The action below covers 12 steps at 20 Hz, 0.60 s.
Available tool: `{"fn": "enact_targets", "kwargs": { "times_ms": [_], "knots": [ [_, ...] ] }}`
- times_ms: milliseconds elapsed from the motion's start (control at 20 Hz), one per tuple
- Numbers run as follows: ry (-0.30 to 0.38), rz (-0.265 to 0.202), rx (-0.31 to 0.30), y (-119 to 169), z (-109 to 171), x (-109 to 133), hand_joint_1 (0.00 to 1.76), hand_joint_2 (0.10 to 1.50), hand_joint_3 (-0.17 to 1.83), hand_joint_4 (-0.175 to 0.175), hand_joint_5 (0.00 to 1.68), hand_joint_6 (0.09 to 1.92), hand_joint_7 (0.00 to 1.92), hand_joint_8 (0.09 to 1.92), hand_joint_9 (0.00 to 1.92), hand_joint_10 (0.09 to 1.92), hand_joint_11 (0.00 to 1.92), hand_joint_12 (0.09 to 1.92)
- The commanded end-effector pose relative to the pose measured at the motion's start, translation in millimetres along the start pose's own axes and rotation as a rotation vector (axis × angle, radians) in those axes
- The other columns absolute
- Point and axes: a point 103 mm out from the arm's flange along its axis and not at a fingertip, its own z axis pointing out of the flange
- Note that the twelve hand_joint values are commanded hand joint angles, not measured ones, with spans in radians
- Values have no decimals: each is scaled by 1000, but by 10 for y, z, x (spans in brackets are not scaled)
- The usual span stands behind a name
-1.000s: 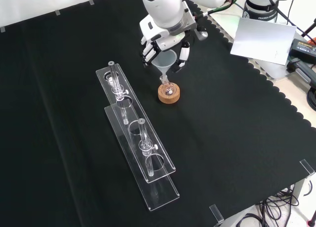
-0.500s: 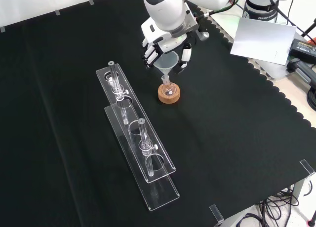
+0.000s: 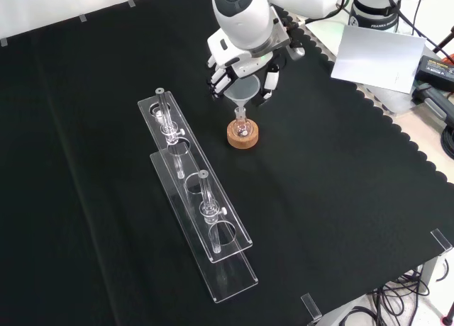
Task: Place the funnel on the round-bottom flask.
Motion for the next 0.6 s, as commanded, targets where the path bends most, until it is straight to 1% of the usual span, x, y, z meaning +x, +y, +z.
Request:
{"fn": "enact_targets", "kwargs": {
  "times_ms": [50,300,450,600],
  "knots": [
    [12,-29,-29,-43,1,4,843,834,653,-8,689,796,573,713,902,454,683,1259],
    [21,-28,-29,-33,4,1,844,830,654,-11,642,792,532,721,878,464,674,1261],
    [7,-28,-20,-23,6,20,845,829,654,-11,636,790,526,720,874,467,673,1263],
    [-17,-20,-5,0,-10,97,845,827,655,-11,634,789,523,720,872,470,672,1264]
  ]
}}
